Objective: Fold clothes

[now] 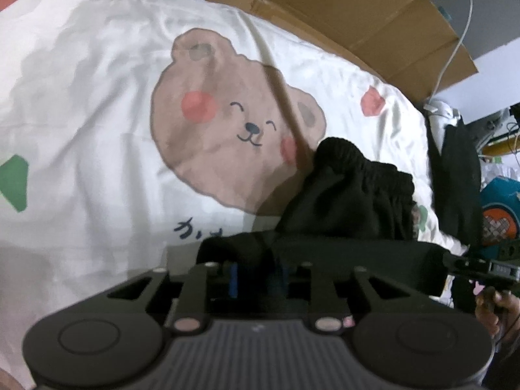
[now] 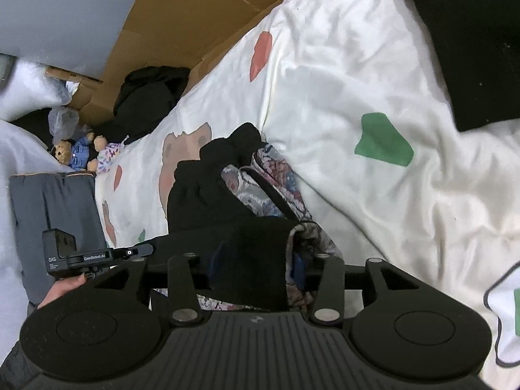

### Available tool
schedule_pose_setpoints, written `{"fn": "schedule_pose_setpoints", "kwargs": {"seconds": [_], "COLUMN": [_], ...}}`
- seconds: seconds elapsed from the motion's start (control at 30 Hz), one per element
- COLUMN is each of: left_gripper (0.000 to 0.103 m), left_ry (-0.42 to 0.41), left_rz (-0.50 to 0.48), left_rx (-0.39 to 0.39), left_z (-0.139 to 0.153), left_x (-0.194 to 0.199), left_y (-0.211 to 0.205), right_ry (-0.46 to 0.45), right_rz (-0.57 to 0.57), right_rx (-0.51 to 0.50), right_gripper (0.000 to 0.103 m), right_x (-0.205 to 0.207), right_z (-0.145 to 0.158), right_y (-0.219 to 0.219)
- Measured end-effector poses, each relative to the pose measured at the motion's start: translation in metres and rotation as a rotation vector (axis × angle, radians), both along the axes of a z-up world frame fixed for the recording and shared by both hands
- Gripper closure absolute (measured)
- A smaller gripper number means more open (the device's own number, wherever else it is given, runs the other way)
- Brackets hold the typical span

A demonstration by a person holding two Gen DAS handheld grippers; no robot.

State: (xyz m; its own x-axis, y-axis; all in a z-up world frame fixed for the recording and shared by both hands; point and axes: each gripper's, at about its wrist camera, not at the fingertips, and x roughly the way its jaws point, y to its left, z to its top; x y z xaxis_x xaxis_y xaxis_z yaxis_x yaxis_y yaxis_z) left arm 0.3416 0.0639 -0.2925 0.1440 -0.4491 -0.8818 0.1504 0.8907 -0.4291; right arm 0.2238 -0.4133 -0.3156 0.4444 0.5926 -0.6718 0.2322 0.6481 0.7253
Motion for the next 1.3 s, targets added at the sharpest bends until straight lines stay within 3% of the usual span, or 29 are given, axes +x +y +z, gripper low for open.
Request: {"fn": "schedule_pose_setpoints", "kwargs": {"seconds": [0.27, 0.4, 0.57, 0.6, 0.67, 0.73, 0.83, 0.97, 1.03, 1.07, 1.3], "left_gripper": [0.063, 0.056, 0.054, 0.054, 0.054, 0.054, 0.053, 0.054, 0.074, 0.092, 0.095], "left_ry": [0.035, 0.051, 0.066, 0.071, 0.078, 0.085, 0.108, 0.105, 0.109, 0.121, 0.061], "left_rz": [-0.007, 0.004, -0.009, -0.009, -0.006, 0.0, 0.023, 0.008, -0.009, -0.019, 0.047], "left_rx": [-0.062, -0.064, -0.061, -0.06, -0.057, -0.059, -0.109, -0.1, -0.102, -0.103, -0.184], "left_z": [-0.008, -0.014, -0.018, -0.018, -0.019, -0.02, -0.022, -0.024, -0.023, -0.021, -0.002], "left_x": [-0.019, -0.024, -0.026, -0.026, -0.028, -0.028, -0.031, -0.034, -0.033, -0.031, -0.011], "left_y": [0.008, 0.009, 0.01, 0.011, 0.015, 0.02, 0.028, 0.023, 0.02, 0.019, 0.03], "right_ry": [0.033, 0.042, 0.033, 0.028, 0.02, 0.013, -0.003, -0.002, 0.007, 0.007, -0.059], "right_rz": [-0.015, -0.012, -0.005, 0.0, 0.002, 0.007, 0.022, 0.027, 0.026, 0.031, 0.05], "right_rx": [-0.006, -0.004, 0.007, 0.007, 0.008, 0.011, 0.024, 0.022, 0.022, 0.023, 0.059], "right_gripper": [0.052, 0.052, 0.052, 0.053, 0.067, 0.074, 0.074, 0.074, 0.078, 0.086, 0.091], "right_x": [-0.022, -0.028, -0.026, -0.025, -0.025, -0.026, -0.029, -0.027, -0.024, -0.023, -0.012], "right_z": [-0.01, -0.017, -0.019, -0.019, -0.018, -0.015, -0.011, -0.011, -0.013, -0.014, -0.001], "right_y": [0.001, 0.005, 0.011, 0.011, 0.011, 0.01, 0.01, 0.014, 0.016, 0.017, 0.014]}}
